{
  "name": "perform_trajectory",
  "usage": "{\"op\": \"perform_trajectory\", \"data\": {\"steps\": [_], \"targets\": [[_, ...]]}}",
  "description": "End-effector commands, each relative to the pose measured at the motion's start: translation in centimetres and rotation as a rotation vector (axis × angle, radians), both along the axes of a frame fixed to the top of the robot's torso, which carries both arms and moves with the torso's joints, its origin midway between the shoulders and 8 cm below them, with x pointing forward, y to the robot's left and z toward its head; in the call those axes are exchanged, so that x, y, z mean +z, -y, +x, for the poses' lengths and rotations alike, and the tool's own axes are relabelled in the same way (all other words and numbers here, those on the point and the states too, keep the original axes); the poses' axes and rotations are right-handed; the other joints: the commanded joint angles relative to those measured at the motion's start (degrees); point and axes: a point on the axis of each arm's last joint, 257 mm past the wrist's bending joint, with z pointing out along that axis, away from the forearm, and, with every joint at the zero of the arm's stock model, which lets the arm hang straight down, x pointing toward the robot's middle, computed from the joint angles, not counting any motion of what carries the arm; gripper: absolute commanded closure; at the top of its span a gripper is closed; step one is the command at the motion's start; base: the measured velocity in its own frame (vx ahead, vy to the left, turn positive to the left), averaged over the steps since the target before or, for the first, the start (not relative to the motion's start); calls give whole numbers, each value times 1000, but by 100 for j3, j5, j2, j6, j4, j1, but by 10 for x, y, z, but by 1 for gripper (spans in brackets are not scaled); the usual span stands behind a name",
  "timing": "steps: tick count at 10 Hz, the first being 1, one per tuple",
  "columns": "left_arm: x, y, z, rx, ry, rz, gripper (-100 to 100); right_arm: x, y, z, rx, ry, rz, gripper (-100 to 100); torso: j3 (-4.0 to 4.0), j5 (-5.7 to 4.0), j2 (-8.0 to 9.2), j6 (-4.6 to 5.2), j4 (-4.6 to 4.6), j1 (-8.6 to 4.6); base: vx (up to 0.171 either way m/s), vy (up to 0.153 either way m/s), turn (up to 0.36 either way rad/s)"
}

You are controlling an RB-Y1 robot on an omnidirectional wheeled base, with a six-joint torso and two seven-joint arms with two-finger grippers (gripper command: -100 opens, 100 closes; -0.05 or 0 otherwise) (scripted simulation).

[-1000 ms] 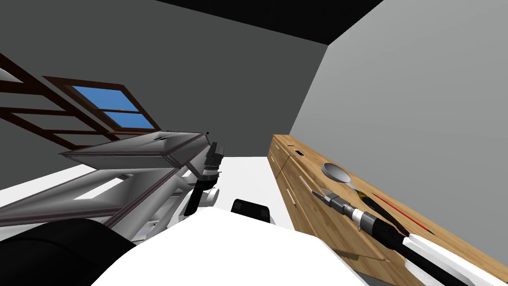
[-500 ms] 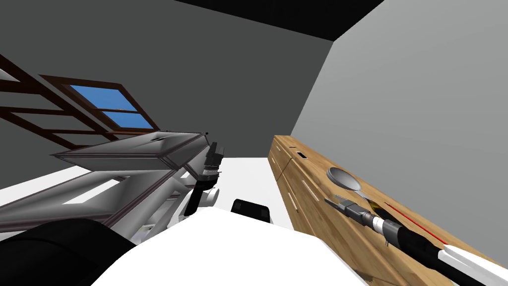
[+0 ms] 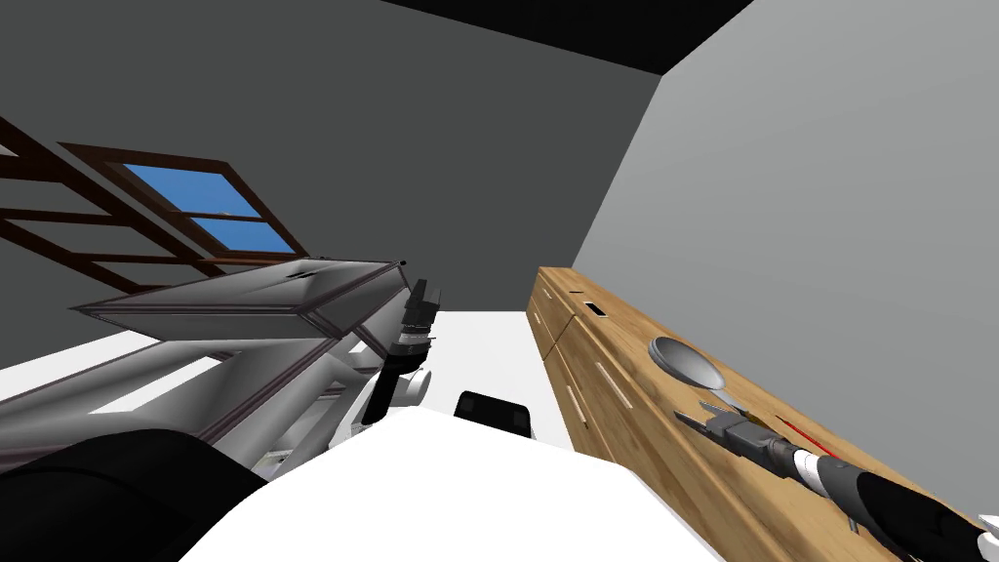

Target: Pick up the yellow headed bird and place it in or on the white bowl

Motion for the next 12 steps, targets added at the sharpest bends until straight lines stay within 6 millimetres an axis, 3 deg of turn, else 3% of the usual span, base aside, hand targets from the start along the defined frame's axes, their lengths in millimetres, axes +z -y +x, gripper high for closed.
{"op": "perform_trajectory", "data": {"steps": [1,2,3,4,5,6,7,8,12], "targets": [[0,0,0,0,0,0,0,4,32,-26,-14,-70,-80,-100,0,0,0,0,0,0,141,-94,-6],[0,0,0,0,0,0,0,7,33,-25,-12,-71,-86,-100,-7,-2,-12,0,-3,-12,112,-64,3],[0,0,0,0,0,0,0,11,53,-43,-19,-119,-136,-100,-6,-5,-8,-1,-3,-6,122,-57,-10],[0,0,0,0,0,0,0,11,53,-43,-19,-119,-136,-100,-6,-2,-11,0,-3,-3,87,-46,-7],[0,0,0,0,0,0,0,15,71,-60,-27,-167,-180,-100,-2,-3,-1,-2,-2,1,71,-62,-13],[0,0,0,0,0,0,0,15,71,-60,-27,-167,-180,-100,3,-2,6,1,1,-3,59,-52,-8],[0,0,0,0,0,0,0,17,86,-79,-33,-214,-218,-100,6,-4,12,-1,2,0,68,-49,-14],[0,0,0,0,0,0,0,17,86,-79,-33,-214,-218,-100,6,-4,11,1,2,-1,63,-46,-10],[0,0,0,0,0,0,0,14,119,-154,-49,-390,-292,-100,-5,-8,-7,0,-2,-25,114,-102,-27]]}}
